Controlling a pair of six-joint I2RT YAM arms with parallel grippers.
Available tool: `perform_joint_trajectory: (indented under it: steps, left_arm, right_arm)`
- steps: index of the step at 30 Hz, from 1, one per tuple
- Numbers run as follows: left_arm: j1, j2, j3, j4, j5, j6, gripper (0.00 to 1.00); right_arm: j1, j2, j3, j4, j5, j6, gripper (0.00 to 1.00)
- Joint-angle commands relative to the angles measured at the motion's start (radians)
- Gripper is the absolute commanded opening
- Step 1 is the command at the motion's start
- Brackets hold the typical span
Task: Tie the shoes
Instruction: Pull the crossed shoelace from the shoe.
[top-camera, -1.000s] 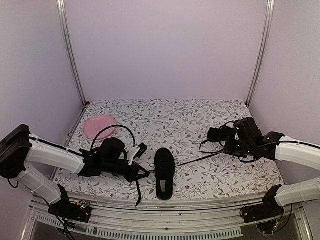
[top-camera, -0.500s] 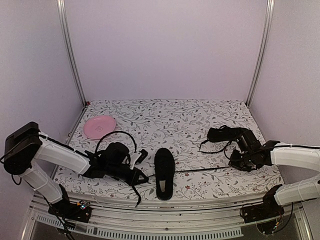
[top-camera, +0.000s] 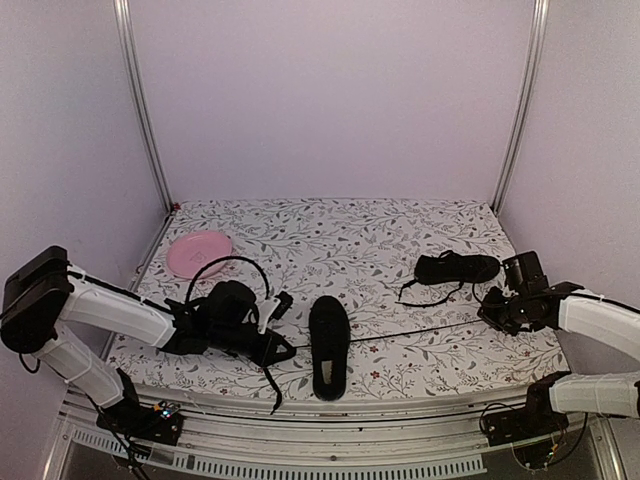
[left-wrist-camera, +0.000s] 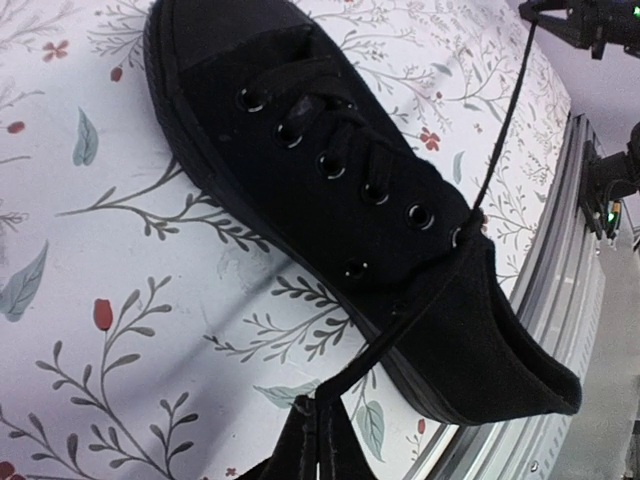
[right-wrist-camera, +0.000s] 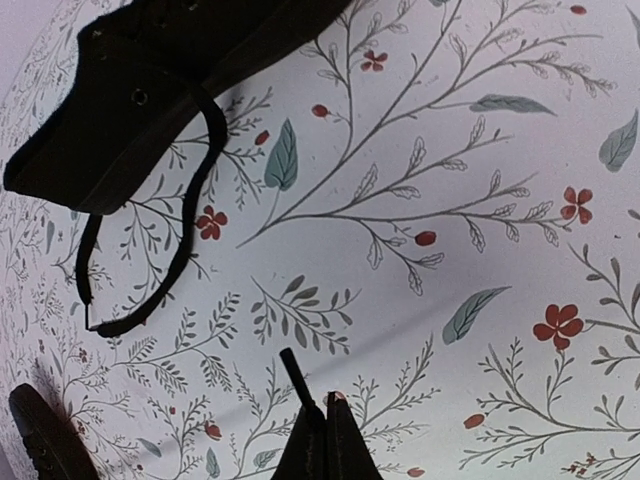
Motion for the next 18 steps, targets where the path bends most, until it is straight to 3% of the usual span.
perform_joint_trajectory:
  steps: [1,6,12,18]
  left_arm:
    - [-0.007,0.014,-0.022,-0.071,-0.090,-0.037,0.00]
    - [-0.006,0.015,-0.026,-0.070,-0.101,-0.048,0.00]
    - [-0.007,-0.049,0.014,0.069,-0.012,-0.016,0.00]
    - [-0.008,-0.074,0.057,0.155,-0.029,0.031,0.00]
  right_arm:
    - [-0.029,0.032,-0.063,0.050,0.008,-0.003,0.02]
    - [-0.034,0.044,-0.078,0.072,-0.003,0.004,0.02]
    - [-0.012,-0.013,0.056,0.104,-0.112,-0.054,0.02]
    - [0.270,0.106,0.382,0.119,-0.050,-0.056,0.02]
